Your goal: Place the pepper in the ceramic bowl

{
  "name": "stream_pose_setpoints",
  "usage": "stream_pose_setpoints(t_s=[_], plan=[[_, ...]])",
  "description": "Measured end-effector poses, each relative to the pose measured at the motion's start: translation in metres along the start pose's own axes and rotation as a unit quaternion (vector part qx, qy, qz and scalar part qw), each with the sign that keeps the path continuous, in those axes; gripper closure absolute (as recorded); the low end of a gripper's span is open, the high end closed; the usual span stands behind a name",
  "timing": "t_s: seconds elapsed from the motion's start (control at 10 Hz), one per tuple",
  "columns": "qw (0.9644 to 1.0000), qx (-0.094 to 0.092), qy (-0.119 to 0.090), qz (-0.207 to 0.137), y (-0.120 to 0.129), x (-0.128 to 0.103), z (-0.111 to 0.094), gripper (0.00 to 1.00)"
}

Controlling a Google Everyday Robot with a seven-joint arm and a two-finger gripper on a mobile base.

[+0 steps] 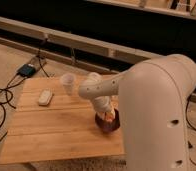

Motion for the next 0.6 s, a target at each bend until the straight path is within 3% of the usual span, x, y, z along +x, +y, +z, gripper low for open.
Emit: stream_pose_setpoints(t_s=[0.4,0.6], plan=[[0.9999,-0.007,0.01,0.011,0.0075,0.0028,0.0019,0.31],[0.9998,-0.011,0.013,0.014,0.0088,0.0035,0.0021,0.26]])
